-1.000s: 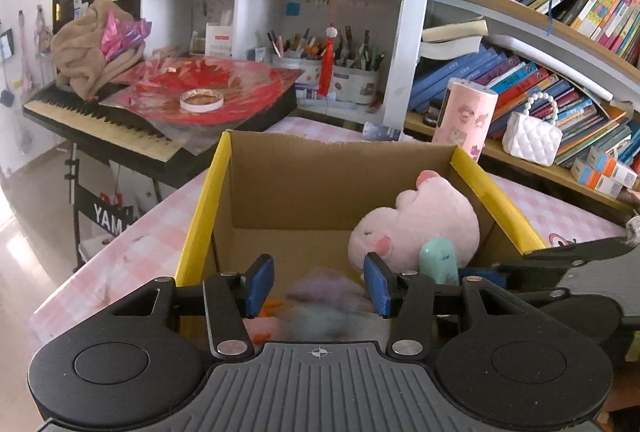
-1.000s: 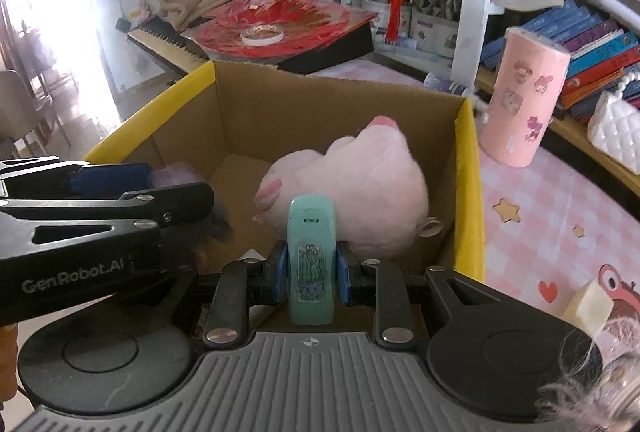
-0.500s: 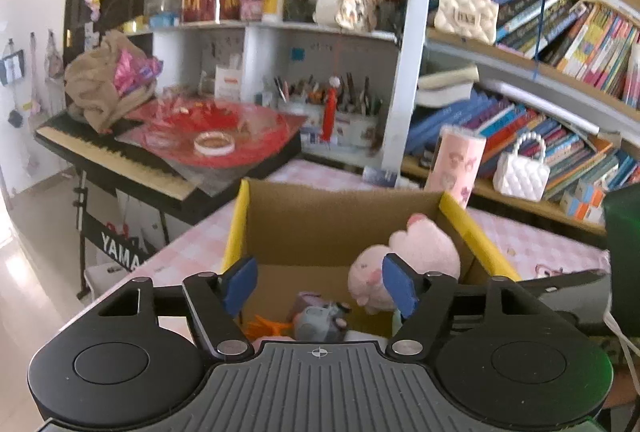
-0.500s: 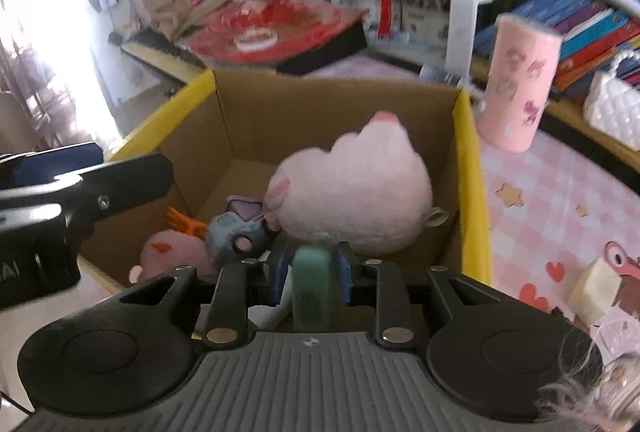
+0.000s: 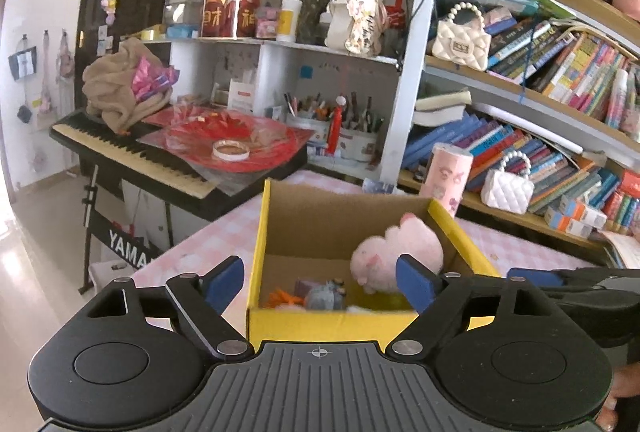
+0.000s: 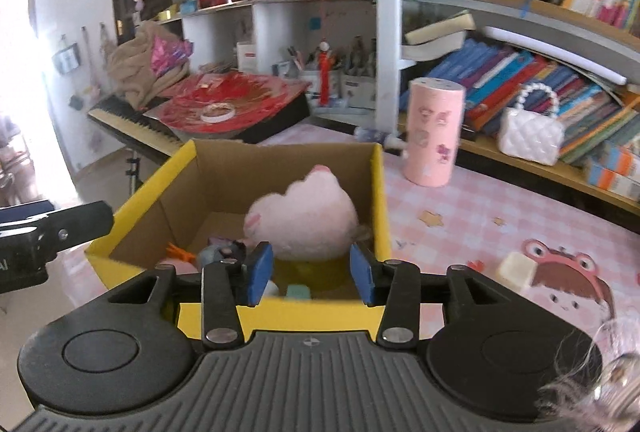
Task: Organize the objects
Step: 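Withdraw both tools from the box toward the binder clip and white cube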
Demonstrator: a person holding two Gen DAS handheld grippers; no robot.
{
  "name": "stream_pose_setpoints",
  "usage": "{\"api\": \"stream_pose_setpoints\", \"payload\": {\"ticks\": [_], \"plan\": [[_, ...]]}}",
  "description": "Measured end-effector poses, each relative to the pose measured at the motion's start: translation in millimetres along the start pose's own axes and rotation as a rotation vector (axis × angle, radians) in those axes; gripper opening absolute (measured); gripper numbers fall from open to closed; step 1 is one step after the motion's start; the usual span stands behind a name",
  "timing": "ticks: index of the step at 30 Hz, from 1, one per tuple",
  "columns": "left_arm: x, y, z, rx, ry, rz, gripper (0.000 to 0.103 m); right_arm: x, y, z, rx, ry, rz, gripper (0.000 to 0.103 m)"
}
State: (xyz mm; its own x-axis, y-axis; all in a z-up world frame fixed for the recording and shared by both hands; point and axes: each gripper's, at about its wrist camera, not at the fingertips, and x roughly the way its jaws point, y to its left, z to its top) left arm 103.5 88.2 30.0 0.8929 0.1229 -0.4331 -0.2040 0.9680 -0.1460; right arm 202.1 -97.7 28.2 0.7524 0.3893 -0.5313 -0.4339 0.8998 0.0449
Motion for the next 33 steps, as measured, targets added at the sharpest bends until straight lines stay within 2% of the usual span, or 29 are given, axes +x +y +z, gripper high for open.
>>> {"api": "stream_pose_setpoints", "payload": {"ticks": [3,9,14,21,33], "plan": [[-5,3,-10,0.0,0.032,-0.01,0.086,-11,5,-16,-0.002,0.02,-0.027,0.043],[-17,5,-30,0.027,0.091,-0.001,0.089,-27,21,-46,0.017,0.067,-0.098,0.054],[-28,8,-45,0.049,0.146,-0.015,0.09,-43,34,-66,0.001,0.088,-0.163,0.071],[-48,8,-61,0.084,0.183,-0.039,0.096,-69,44,-89,0.026,0.105,-0.21,0.078],[-70,5,-79,0.133,0.229,-0.092,0.097,-105,48,-123,0.099,0.125,-0.29,0.083]]}}
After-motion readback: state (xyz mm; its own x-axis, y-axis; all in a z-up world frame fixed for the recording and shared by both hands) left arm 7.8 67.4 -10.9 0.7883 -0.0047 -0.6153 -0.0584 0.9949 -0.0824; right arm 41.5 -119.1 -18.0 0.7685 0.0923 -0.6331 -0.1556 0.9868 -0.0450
